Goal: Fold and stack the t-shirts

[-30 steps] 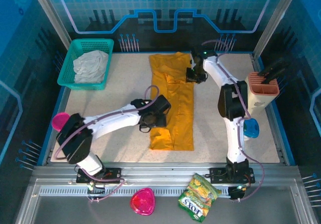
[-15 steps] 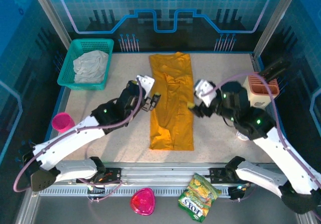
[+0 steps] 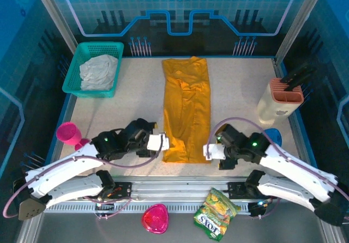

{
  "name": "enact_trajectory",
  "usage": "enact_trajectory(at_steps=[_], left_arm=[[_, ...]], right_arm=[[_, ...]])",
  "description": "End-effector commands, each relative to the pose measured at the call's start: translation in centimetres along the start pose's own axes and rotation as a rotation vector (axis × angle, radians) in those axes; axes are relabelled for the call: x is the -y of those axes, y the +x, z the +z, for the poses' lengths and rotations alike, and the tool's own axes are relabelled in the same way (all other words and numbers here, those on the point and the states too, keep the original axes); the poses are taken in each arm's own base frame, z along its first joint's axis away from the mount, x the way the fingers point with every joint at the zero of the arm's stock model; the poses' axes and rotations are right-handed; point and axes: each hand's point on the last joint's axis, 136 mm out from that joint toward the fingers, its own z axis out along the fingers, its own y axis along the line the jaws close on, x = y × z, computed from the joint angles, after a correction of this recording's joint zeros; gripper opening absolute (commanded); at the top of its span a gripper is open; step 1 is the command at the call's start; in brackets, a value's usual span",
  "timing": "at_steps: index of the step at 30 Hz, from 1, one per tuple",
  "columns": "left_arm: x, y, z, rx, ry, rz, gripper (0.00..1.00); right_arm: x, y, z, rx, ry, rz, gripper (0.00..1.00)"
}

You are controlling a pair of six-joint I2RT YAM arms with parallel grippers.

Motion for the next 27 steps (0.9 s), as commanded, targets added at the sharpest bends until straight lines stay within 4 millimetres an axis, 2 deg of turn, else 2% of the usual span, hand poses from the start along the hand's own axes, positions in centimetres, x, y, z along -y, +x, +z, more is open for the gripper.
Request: enact_trajectory(at_steps=[1, 5, 13, 20, 27], left_arm=[[5.5, 2.3, 1.4, -0.086, 0.208, 0.095, 0.85], [7.0, 2.1, 3.5, -0.109, 0.255, 0.126, 0.83], [7.1, -0.2, 7.7, -0.077, 0.230, 0.112, 0.80], [7.9, -0.2, 9.1, -0.073, 0.258, 0.145, 0.79], [9.3, 1.1, 10.0, -0.109, 0.315, 0.183, 0.81]], right_arm=[[-0.7, -0.5, 1.6, -0.022, -0.013, -0.066, 0.77], [-0.9, -2.1, 3.5, -0.023, -0.034, -0.068, 0.76], [-1.3, -3.1, 7.4, -0.073, -0.075, -0.055, 0.74], [-1.4, -3.3, 8.0, -0.065, -0.075, -0.053, 0.72], [-1.5, -3.5, 8.8, -0.061, -0.092, -0.035, 0.66]])
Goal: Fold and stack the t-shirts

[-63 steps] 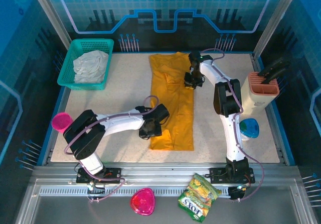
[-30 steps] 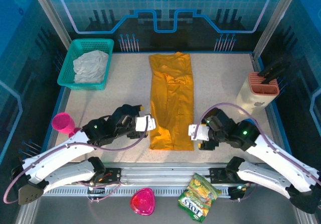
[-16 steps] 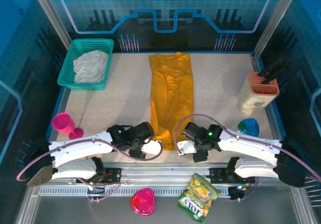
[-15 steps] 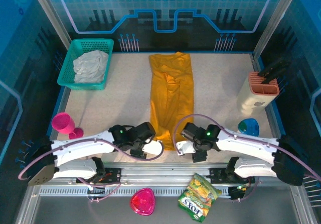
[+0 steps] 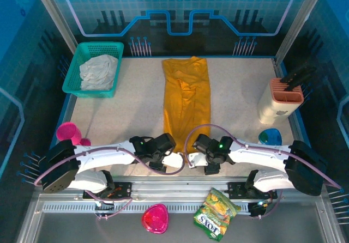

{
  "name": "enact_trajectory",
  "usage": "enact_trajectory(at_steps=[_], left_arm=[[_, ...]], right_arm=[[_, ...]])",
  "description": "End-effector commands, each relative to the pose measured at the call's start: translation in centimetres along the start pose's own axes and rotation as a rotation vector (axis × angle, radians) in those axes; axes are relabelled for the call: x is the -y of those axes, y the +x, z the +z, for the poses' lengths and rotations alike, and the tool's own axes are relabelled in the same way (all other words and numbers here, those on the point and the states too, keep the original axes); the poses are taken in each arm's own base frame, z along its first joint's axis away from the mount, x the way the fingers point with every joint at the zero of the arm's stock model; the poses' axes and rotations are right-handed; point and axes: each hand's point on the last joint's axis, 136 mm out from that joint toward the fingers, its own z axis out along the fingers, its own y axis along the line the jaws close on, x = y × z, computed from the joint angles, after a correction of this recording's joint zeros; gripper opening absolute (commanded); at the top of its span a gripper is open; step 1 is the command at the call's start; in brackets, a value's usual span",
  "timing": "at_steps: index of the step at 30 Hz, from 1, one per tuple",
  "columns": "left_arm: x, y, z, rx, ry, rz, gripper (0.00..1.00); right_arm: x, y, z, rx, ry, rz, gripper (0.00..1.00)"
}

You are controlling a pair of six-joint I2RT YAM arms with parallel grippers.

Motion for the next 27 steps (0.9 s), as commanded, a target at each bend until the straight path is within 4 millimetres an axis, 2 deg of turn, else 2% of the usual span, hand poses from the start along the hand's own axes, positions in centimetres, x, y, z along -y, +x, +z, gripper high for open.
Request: enact_trajectory(at_steps=[1, 5, 13, 16, 19, 22, 25, 26, 27], left_arm=[[1.3, 0.2, 1.1, -0.001, 0.053, 0.045, 0.80], [1.0, 0.2, 2.1, -0.004, 0.058, 0.041, 0.80], [-0.9, 0.7, 4.0, -0.020, 0.048, 0.011, 0.80], [-1.2, 1.0, 4.8, -0.041, 0.067, 0.014, 0.74], [-1.4, 1.0, 5.6, -0.054, 0.084, 0.009, 0.63], [-1.5, 1.4, 6.3, -0.075, 0.086, 0.002, 0.42], [-1.3, 2.1, 6.4, -0.114, 0.090, -0.017, 0.27], [-1.1, 2.4, 6.3, -0.129, 0.094, -0.028, 0.19], [-1.0, 2.8, 6.1, -0.145, 0.097, -0.041, 0.02]], right_arm=[[-0.3, -0.3, 0.7, 0.005, -0.021, 0.014, 0.64], [-0.4, 0.1, 1.3, -0.025, -0.045, 0.025, 0.56], [-0.2, 0.5, 1.8, -0.044, -0.061, 0.047, 0.48], [0.1, 0.5, 1.8, -0.035, -0.059, 0.055, 0.46], [0.6, 0.2, 1.8, -0.022, -0.054, 0.067, 0.43], [0.7, 0.2, 1.9, -0.016, -0.059, 0.072, 0.40], [0.7, 0.4, 2.0, -0.023, -0.058, 0.073, 0.35], [0.7, 0.4, 2.0, -0.024, -0.057, 0.072, 0.33], [0.8, 0.4, 2.0, -0.027, -0.053, 0.070, 0.29]])
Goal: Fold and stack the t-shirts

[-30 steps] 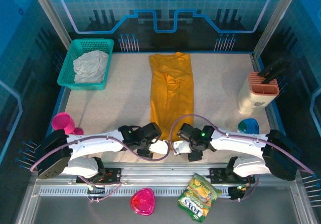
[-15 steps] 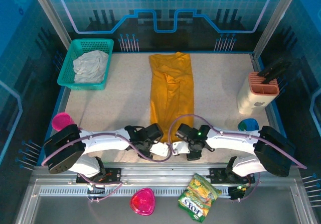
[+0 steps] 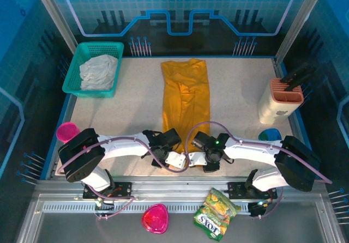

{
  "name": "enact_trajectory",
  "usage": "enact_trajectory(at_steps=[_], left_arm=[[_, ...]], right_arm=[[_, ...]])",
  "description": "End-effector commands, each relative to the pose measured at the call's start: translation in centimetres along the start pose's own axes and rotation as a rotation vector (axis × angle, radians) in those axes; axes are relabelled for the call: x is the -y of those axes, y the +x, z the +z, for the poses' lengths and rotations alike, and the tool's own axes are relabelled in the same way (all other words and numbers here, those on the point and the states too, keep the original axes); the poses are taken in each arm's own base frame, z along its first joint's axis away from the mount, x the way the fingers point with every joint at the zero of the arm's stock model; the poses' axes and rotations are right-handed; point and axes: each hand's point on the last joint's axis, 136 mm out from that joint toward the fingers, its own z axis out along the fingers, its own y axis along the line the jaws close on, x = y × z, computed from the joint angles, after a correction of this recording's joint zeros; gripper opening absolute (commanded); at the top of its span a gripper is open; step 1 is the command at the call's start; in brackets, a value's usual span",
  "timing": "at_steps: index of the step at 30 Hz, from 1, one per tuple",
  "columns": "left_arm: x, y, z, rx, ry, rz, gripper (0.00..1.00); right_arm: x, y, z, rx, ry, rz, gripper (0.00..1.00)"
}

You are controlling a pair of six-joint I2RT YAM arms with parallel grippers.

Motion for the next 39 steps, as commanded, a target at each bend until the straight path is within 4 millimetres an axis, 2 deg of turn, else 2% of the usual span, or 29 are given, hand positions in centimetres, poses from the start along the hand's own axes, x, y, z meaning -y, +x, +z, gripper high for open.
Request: enact_trajectory(at_steps=[1, 3, 10, 15, 20, 24, 27, 34, 39], left_arm=[[-2.8, 2.6, 2.5, -0.115, -0.130, -0.069, 0.00], [-2.4, 3.0, 2.0, -0.125, -0.128, -0.100, 0.00], [-1.6, 2.5, -1.7, -0.071, -0.181, -0.143, 0.00], [-0.6, 1.5, -4.6, -0.006, -0.246, -0.131, 0.00], [0.8, 1.6, -6.7, -0.003, -0.268, -0.147, 0.00], [1.1, 1.5, -8.4, 0.007, -0.304, -0.149, 0.00], [-0.1, 1.3, -10.0, 0.025, -0.383, -0.158, 0.00], [-5.8, 0.3, -14.4, 0.082, -0.641, -0.164, 0.00], [-10.4, 0.6, -16.5, 0.113, -0.738, -0.185, 0.00]], right_arm=[[1.9, 0.2, 0.9, -0.023, 0.073, 0.010, 0.24], [2.1, 0.1, 0.8, -0.025, 0.075, 0.009, 0.00], [1.7, 0.3, -0.1, -0.040, 0.072, 0.013, 0.00], [0.2, -0.4, -2.8, 0.020, 0.087, -0.040, 0.00], [-1.8, -0.3, -6.0, 0.079, 0.081, -0.049, 0.00], [-2.1, 0.1, -8.1, 0.110, 0.127, -0.044, 0.00], [-0.5, 0.0, -9.5, 0.132, 0.230, -0.037, 0.00], [6.0, -2.2, -13.6, 0.207, 0.484, 0.033, 0.00], [11.1, -2.7, -16.1, 0.206, 0.592, 0.093, 0.00]])
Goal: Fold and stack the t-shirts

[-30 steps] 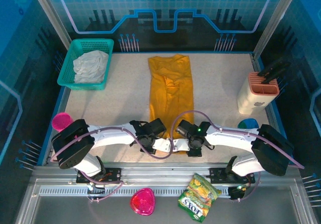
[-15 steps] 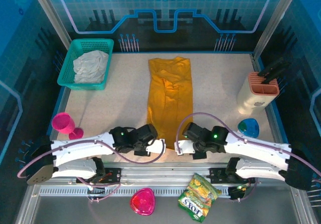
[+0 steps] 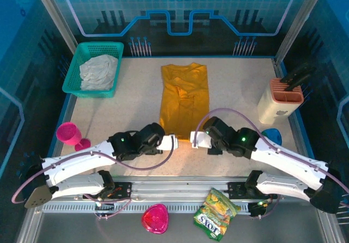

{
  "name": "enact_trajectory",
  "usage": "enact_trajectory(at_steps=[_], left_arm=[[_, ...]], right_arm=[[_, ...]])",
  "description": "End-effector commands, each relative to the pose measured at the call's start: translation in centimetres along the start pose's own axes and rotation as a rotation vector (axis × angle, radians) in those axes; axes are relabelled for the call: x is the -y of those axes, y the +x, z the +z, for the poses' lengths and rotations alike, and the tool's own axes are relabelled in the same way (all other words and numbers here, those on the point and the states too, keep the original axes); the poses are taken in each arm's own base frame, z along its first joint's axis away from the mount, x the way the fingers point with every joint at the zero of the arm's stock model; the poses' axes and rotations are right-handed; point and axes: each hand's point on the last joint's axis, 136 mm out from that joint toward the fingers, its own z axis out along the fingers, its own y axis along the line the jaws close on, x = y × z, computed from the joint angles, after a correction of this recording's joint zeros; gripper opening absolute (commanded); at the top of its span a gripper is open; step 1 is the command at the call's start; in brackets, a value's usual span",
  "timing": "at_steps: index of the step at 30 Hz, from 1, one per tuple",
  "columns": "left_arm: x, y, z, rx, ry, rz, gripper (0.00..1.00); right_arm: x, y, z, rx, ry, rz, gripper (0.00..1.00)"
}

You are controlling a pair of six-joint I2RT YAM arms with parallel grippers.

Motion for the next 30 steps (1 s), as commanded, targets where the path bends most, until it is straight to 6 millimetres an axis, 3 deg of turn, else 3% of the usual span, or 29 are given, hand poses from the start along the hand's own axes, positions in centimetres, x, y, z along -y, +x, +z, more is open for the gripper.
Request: enact_trajectory(at_steps=[1, 6, 17, 30], left_arm=[[-4.9, -1.4, 0.3, 0.038, -0.118, 0.000, 0.00], [-7.8, -1.6, 2.6, 0.049, -0.109, -0.029, 0.00], [-10.1, -0.4, 9.2, 0.006, -0.069, -0.057, 0.00], [-12.4, 2.0, 15.2, -0.041, -0.129, -0.115, 0.03]], right_arm=[[5.0, -1.2, -0.3, 0.013, 0.126, 0.020, 0.00], [9.2, -0.8, 1.2, -0.022, 0.178, 0.084, 0.00], [15.3, 0.3, 5.3, -0.043, 0.236, 0.127, 0.00], [17.4, 3.1, 13.9, -0.110, 0.238, 0.290, 0.00]])
